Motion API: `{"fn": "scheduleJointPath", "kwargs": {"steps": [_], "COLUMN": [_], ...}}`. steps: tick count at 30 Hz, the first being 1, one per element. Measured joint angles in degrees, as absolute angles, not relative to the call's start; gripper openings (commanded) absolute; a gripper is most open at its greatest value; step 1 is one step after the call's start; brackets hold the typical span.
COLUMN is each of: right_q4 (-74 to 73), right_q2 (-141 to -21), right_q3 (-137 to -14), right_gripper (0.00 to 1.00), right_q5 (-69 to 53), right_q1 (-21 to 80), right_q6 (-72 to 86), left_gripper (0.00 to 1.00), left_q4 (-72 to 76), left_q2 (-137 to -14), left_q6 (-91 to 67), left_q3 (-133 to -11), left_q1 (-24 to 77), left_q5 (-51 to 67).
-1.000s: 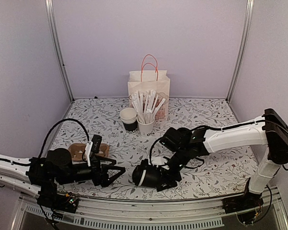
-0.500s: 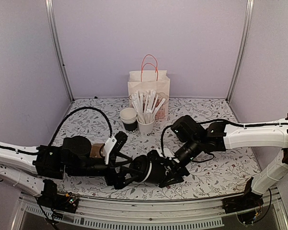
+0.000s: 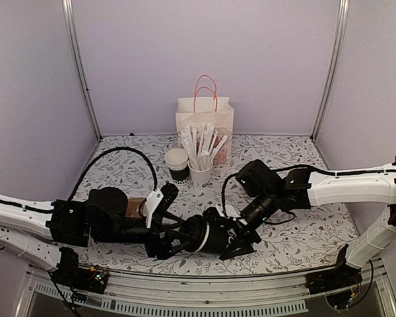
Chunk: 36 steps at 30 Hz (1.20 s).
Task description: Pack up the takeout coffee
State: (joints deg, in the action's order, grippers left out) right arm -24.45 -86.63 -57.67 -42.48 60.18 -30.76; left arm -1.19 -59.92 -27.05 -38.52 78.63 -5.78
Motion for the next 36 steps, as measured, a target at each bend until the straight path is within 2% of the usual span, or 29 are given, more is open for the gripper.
{"fn": "scheduleJointPath", "kwargs": {"steps": [6, 15, 20, 25, 33, 36], "right_q4": [-23.6, -27.5, -30.7, -34.0, -35.1, -35.1], "right_q2": [-85.3, -79.4, -79.7, -81.9, -81.9, -82.1], "right_q3": [-56.6, -53.8, -54.5, -56.4, -55.9, -55.5], "right_gripper": [0.96, 0.96, 0.94, 0.93, 0.93, 0.93], "right_q5": [-42.5, -44.5, -49.6, -53.8, -56.4, -56.5], "right_q1": [59.4, 47.2, 40.3, 38.3, 38.1, 38.1], "right_q6": [-30.6, -31.7, -31.0, -32.0, -32.4, -32.4], "left_gripper": [0.65, 0.64, 0.58, 0.54, 0.59, 0.67], "left_q4": [-4.2, -19.0, -28.9, -39.8, -50.2, -52.4], "left_q2": [-59.9, -60.9, -71.4, -83.6, -95.0, -98.8], "left_q6": [-26.4, -23.2, -19.2, -15.7, -11.0, -9.9], "left_q3": [-39.2, -48.2, -58.7, -71.4, -79.9, -81.8], "left_q1": [78.5, 77.7, 77.3, 77.2, 77.2, 77.2], "left_q5": [-6.0, -9.3, -9.0, -7.0, -6.6, -6.7]}}
